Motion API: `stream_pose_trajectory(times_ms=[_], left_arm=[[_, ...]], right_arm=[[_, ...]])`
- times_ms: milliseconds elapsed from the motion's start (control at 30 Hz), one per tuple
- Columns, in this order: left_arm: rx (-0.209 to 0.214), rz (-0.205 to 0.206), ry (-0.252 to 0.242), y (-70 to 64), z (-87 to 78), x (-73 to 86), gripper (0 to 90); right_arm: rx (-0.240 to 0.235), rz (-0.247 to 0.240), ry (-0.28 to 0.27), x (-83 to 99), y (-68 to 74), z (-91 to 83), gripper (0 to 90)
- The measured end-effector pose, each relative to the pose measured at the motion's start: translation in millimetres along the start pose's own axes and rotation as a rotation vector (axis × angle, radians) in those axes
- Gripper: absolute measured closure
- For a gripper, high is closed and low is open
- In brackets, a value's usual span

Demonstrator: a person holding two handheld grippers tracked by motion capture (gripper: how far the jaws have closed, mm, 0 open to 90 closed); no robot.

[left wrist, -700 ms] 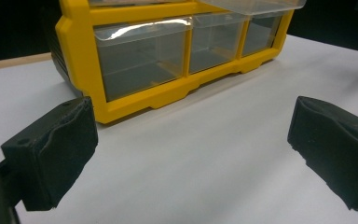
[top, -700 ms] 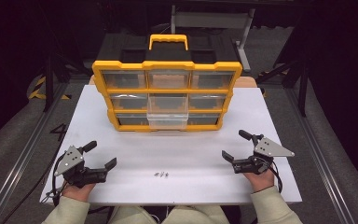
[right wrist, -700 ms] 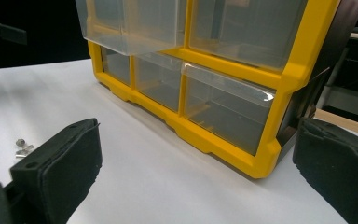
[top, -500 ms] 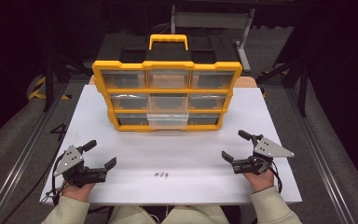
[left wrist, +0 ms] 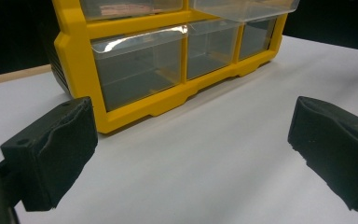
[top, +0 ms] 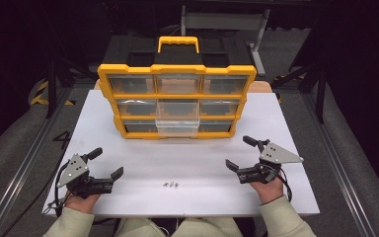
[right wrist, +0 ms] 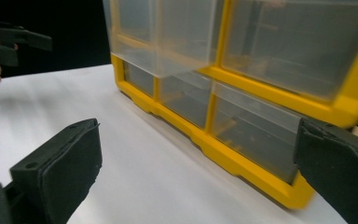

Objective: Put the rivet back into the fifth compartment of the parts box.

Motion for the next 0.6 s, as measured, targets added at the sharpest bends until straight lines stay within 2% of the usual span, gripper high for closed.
stream_pose_trajectory(times_ms=[167, 300, 500, 600], left_arm=[[0.007, 0.01, 0.016, -1.1, 0.1, 0.8, 2.2], [0.012, 0.011, 0.024, -1.7, 0.0, 0.8, 2.4], [0.019, 0.019, 0.031, -3.1, 0.5, 0.7, 2.6], [0.017, 0.016, 0.028, -3.1, 1.2, 0.6, 2.6]], right_arm=[[-0.051, -0.028, -0.007, -15.8, 18.2, 12.9, 1.8], [-0.097, -0.026, 0.01, -23.0, 30.3, 22.5, 1.8], [-0.139, -0.026, 0.012, -32.5, 36.4, 28.4, 1.8], [-0.165, -0.048, 0.022, -38.9, 42.3, 29.4, 1.8]])
Point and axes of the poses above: each handheld gripper's, and its own axes: z roughly forward along the jaws, x roughly out of its underside, y roughly to its left, the point moved 9 cm from there along z, roughly forward along the jaws, and after that the axes turned 13 degrees about y, right-handed, at the moved point
